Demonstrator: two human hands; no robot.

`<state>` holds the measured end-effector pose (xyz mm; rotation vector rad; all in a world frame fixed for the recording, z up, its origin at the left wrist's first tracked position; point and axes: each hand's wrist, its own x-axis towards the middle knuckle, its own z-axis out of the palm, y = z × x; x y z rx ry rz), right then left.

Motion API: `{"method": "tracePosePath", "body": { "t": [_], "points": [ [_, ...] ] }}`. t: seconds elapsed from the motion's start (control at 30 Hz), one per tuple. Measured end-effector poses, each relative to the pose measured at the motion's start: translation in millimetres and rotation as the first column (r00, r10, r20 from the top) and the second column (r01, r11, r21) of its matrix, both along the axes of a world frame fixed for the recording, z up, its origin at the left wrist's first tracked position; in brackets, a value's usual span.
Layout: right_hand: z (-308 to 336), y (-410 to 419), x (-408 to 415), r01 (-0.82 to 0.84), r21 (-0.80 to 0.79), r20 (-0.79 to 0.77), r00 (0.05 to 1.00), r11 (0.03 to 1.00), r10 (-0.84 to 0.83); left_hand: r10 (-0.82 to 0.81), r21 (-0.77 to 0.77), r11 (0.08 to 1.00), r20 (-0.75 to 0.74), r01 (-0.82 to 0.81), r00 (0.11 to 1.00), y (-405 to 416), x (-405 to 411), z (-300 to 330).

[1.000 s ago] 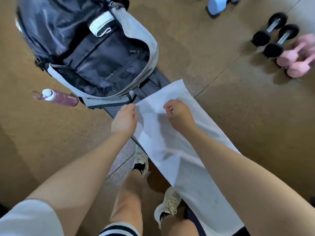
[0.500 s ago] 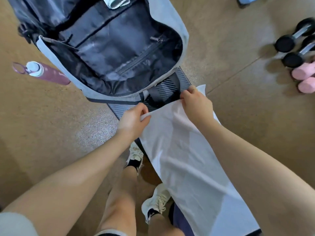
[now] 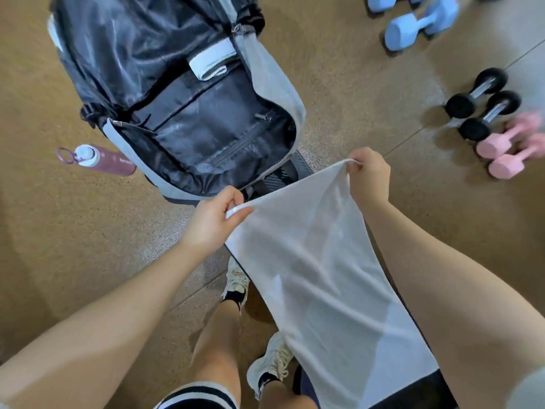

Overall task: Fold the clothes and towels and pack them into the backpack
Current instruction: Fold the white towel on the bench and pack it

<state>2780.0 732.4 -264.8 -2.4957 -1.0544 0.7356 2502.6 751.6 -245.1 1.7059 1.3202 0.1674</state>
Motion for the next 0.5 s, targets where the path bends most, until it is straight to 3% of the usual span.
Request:
{"method": "tracePosePath", "body": {
  "t": [0.1, 0.23, 0.43, 0.5],
  "points": [
    [31.6, 34.3, 3.2, 0.120, 0.059, -0.113, 0.987, 0.991, -0.113, 0.019, 0.076, 0.997, 0.009, -0.020, 1.000, 22.3, -2.6, 24.9],
    [60.8, 45.8, 12.8, -0.018, 0.039, -0.070, 0.997, 0.999, 0.020, -0.062, 0.111, 0.992, 0.009, 0.061, 0.998, 39.3, 4.3, 49.1],
    [60.4, -31.6, 22.4, 0.121, -0.130, -0.019, 0.992, 0.984, -0.125, -0.222, 0.000, 0.975, 0.012, 0.222, 0.975, 6.4, 22.3, 43.8],
    [53.1, -66.0, 22.1, 0.143, -0.164, -0.050, 0.987, 0.976, -0.153, -0.295, 0.037, 0.955, 0.010, 0.295, 0.955, -18.7, 27.7, 37.9]
  ]
}}
